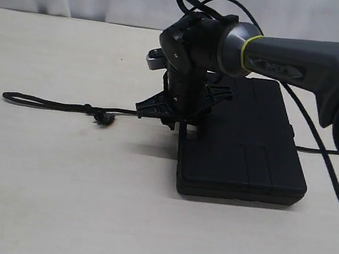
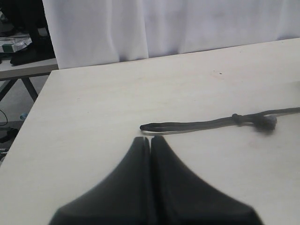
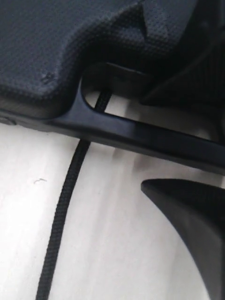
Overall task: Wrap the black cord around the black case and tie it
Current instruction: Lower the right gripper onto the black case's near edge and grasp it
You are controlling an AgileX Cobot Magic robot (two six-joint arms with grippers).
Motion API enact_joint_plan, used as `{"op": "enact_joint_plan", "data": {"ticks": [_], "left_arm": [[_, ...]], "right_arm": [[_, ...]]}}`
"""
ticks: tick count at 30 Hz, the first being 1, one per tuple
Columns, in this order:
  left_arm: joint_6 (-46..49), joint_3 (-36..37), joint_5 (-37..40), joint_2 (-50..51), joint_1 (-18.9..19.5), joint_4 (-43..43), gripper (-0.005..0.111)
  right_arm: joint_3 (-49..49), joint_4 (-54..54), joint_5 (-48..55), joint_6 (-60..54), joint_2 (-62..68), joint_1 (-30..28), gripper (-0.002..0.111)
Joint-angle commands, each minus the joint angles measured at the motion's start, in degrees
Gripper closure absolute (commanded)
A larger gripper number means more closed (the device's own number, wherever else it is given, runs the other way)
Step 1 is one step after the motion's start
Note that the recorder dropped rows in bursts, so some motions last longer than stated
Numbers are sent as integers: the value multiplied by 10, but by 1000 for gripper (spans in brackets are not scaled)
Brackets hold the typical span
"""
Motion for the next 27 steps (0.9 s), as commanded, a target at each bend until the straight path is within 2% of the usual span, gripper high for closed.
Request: {"op": "enact_joint_plan", "data": {"ticks": [1, 5, 27], "left_arm": [[0, 2, -7, -2, -4, -4, 107], [0, 2, -7, -2, -4, -4, 107], [0, 2, -7, -2, -4, -4, 107]], "right_arm": [[-2, -9, -6, 5, 11, 1, 68], [-2, -7, -6, 5, 24, 1, 75], [7, -7, -4, 5, 4, 1, 75]]}}
